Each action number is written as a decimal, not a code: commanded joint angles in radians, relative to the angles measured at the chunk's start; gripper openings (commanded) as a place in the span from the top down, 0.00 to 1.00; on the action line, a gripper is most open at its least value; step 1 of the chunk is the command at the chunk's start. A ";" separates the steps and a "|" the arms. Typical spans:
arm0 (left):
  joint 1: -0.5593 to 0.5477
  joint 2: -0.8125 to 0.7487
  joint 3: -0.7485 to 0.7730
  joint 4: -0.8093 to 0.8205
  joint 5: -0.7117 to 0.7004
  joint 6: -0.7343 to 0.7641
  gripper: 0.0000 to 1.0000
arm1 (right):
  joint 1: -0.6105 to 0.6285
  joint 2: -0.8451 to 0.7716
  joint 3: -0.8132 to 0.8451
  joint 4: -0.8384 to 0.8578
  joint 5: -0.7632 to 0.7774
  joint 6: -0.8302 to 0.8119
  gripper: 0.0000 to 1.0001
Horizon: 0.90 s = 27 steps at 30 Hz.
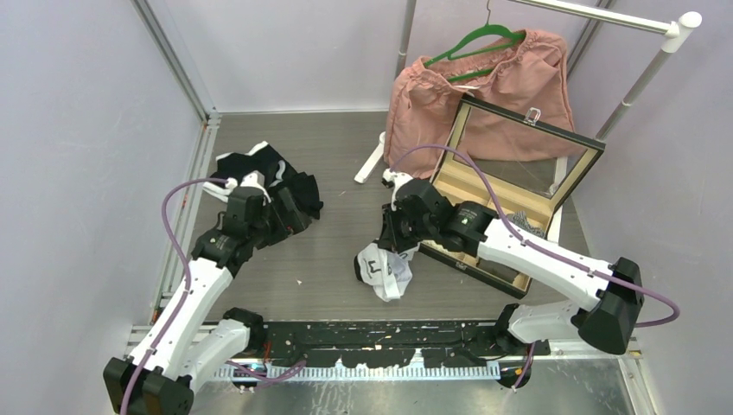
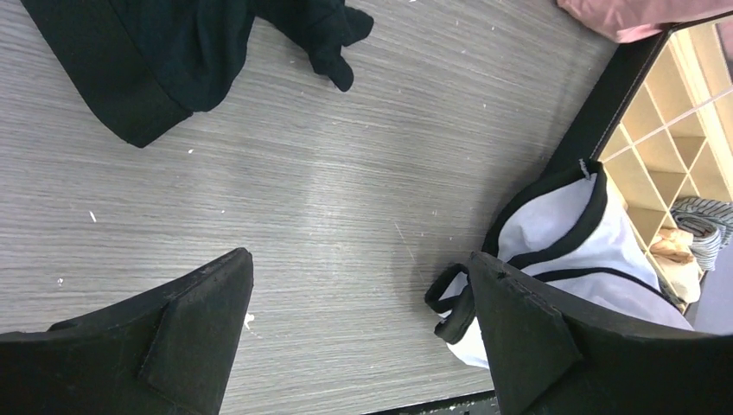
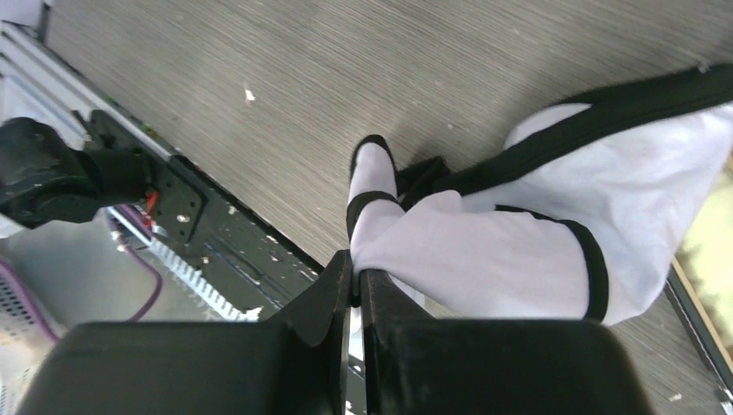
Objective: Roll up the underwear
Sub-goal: Place the underwear at the center of the board.
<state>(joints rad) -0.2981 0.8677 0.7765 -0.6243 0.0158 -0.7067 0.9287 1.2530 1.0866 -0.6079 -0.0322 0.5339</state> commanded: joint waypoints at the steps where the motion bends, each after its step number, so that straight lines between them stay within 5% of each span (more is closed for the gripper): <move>1: 0.003 -0.054 0.024 -0.003 -0.024 0.005 0.04 | 0.007 0.040 0.168 0.041 -0.084 -0.030 0.96; 7: 0.004 -0.095 0.126 -0.126 -0.149 0.021 0.04 | 0.039 0.090 0.347 -0.011 -0.079 -0.047 0.96; 20: 0.004 -0.129 0.235 -0.212 -0.215 0.082 0.03 | 0.125 0.027 0.389 -0.129 0.087 0.092 0.93; 27: 0.003 -0.121 0.241 -0.236 -0.216 0.096 0.03 | 0.120 0.292 0.467 -0.147 0.097 0.022 0.82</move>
<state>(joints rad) -0.2981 0.7509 0.9813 -0.8345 -0.1841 -0.6392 1.0523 1.3758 1.4731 -0.7620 0.0376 0.5934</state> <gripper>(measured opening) 0.970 0.174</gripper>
